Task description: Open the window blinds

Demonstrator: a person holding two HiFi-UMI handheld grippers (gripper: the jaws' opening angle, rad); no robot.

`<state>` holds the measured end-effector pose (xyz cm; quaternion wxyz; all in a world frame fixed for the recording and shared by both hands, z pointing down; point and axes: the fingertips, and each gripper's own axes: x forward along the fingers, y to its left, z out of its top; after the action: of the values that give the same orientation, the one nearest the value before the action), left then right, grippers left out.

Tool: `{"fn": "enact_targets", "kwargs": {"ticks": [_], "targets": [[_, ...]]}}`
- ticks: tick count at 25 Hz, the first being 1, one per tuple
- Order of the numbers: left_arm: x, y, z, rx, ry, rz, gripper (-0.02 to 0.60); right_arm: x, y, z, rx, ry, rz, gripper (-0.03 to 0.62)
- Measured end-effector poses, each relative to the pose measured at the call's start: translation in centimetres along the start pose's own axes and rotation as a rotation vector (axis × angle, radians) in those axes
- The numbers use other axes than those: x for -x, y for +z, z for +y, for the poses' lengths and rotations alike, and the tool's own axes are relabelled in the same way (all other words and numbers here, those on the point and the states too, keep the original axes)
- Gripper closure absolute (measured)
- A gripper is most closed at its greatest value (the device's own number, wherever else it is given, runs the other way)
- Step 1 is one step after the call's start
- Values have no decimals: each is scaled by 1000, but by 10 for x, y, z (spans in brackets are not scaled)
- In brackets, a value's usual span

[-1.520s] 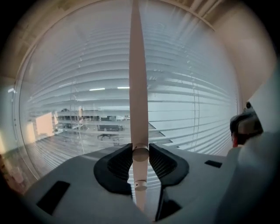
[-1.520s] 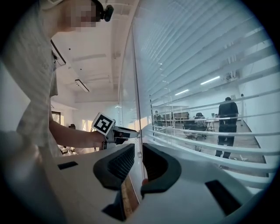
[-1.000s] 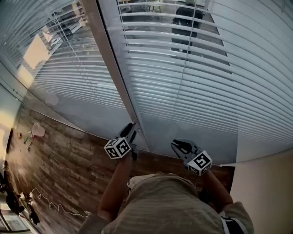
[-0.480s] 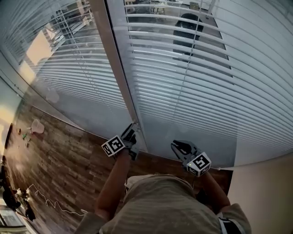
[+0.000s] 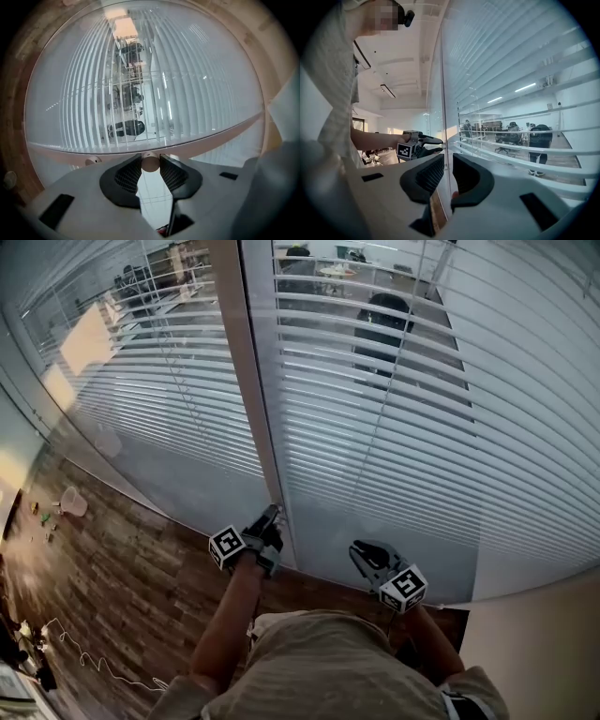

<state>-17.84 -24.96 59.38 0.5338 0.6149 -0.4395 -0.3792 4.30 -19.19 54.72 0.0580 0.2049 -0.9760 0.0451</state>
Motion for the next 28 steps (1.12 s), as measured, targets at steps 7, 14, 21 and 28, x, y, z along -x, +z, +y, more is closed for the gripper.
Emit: {"fn": "enact_targets", "kwargs": {"ticks": [7, 14, 21, 28], "targets": [[-4, 6, 4, 139, -37, -15, 453, -8, 7, -6, 24, 11, -5, 530], [3, -9, 17, 287, -100, 3, 453, -9, -4, 5, 24, 27, -5, 530], [12, -3, 2, 149, -109, 22, 453, -17, 14, 6, 21, 33, -27, 530], [66, 5, 17, -706, 240, 77, 453, -8, 15, 12, -54, 14, -72, 528]]}}
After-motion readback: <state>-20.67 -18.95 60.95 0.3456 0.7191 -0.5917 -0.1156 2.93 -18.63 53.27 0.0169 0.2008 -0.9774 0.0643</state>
